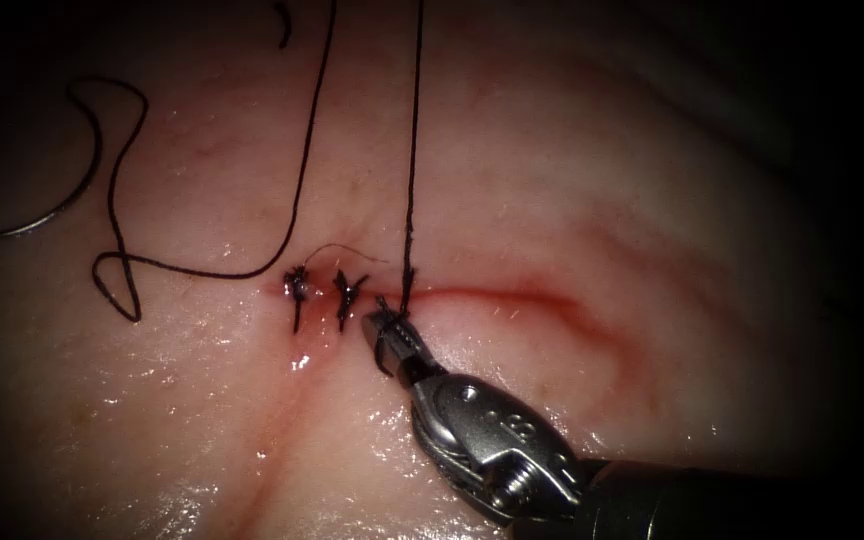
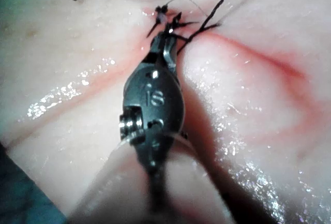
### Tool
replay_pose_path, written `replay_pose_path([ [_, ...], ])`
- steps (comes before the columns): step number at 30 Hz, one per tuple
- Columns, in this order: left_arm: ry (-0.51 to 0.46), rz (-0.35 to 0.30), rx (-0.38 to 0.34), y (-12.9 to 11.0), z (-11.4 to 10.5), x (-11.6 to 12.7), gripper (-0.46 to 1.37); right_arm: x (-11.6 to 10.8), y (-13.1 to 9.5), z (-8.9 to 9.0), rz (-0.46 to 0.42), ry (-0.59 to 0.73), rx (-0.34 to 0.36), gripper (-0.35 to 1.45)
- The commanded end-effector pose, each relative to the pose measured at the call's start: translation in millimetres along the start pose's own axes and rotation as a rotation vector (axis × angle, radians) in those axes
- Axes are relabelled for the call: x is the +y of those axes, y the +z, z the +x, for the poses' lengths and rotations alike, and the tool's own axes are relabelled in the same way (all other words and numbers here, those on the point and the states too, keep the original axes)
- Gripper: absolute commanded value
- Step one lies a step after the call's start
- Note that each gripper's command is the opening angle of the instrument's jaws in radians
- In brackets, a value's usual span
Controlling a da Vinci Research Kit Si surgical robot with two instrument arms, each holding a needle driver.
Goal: Wound Closure
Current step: Move the right hand down and the left hand up to tie the knot
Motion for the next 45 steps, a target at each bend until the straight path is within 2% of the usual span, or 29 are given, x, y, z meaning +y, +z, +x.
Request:
replay_pose_path([
  [1, -0.002, -0.009, -0.001, 0.1, 0.4, 0.0, -0.35, 0.0, 0.0, -0.1, -0.007, 0.0, 0.0, -0.35],
  [4, 0.002, -0.012, -0.003, 0.6, 1.5, 0.5, -0.35, -0.1, -0.1, -0.1, -0.006, -0.018, 0.001, -0.35],
  [9, 0.003, -0.014, -0.006, 1.3, 2.1, 1.6, -0.35, -0.5, -0.9, -0.5, 0.008, -0.05, 0.014, -0.35],
  [21, -0.002, -0.021, -0.005, 2.1, 2.2, 1.7, -0.35, -3.6, -6.6, -2.3, 0.047, -0.061, 0.026, -0.35],
  [26, 0.04, -0.025, -0.01, 3.3, 1.9, 2.2, -0.35, -4.7, -8.3, -2.7, 0.061, -0.064, 0.028, -0.35],
  [33, 0.065, -0.04, -0.028, 5.3, 1.6, 2.9, -0.35, -5.1, -8.9, -3.8, 0.075, -0.072, 0.011, -0.35],
  [40, 0.072, -0.052, -0.028, 6.8, 1.9, 3.6, -0.35, -5.5, -9.3, -7.2, 0.082, -0.096, -0.036, -0.35],
  [45, 0.078, -0.054, -0.029, 7.1, 2.4, 3.6, -0.35, -5.7, -9.0, -8.2, 0.085, -0.131, -0.036, -0.35],
])
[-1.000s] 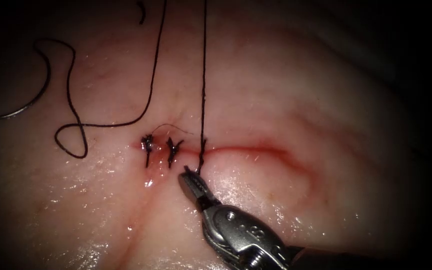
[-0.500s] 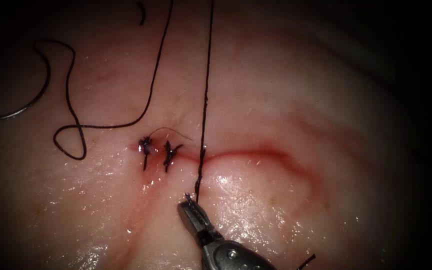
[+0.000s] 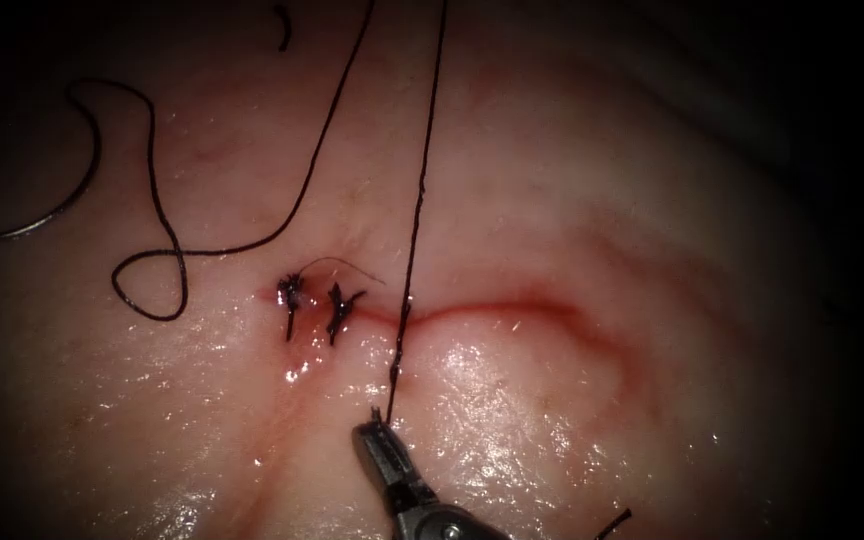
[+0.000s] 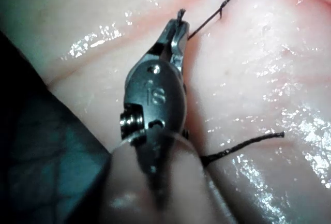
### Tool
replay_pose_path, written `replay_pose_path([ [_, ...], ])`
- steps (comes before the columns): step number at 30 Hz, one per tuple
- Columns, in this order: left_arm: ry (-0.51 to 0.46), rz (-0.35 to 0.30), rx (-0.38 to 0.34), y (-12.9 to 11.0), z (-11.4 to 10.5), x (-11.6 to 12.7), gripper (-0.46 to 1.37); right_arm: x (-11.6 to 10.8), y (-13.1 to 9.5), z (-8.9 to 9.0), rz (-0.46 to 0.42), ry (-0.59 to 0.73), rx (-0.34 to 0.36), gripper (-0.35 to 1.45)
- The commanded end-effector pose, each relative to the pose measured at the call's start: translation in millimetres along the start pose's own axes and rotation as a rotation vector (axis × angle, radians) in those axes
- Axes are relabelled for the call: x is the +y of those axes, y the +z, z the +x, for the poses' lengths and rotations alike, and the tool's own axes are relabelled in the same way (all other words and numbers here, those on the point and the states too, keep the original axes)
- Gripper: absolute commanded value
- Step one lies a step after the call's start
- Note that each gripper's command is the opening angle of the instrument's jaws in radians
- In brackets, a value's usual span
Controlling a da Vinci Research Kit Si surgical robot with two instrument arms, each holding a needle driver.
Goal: Wound Closure
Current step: Move the right hand down and the left hand up to tie the knot
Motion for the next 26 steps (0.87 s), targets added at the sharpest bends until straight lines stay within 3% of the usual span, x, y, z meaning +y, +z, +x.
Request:
replay_pose_path([
  [1, 0.0, -0.011, -0.001, 0.0, 0.1, 0.0, -0.35, 0.1, 0.1, 0.1, -0.004, -0.011, 0.0, -0.35],
  [26, 0.008, 0.001, -0.014, -0.5, 0.0, -0.4, -0.35, 0.4, 0.5, 0.8, -0.002, -0.072, -0.007, -0.35],
])
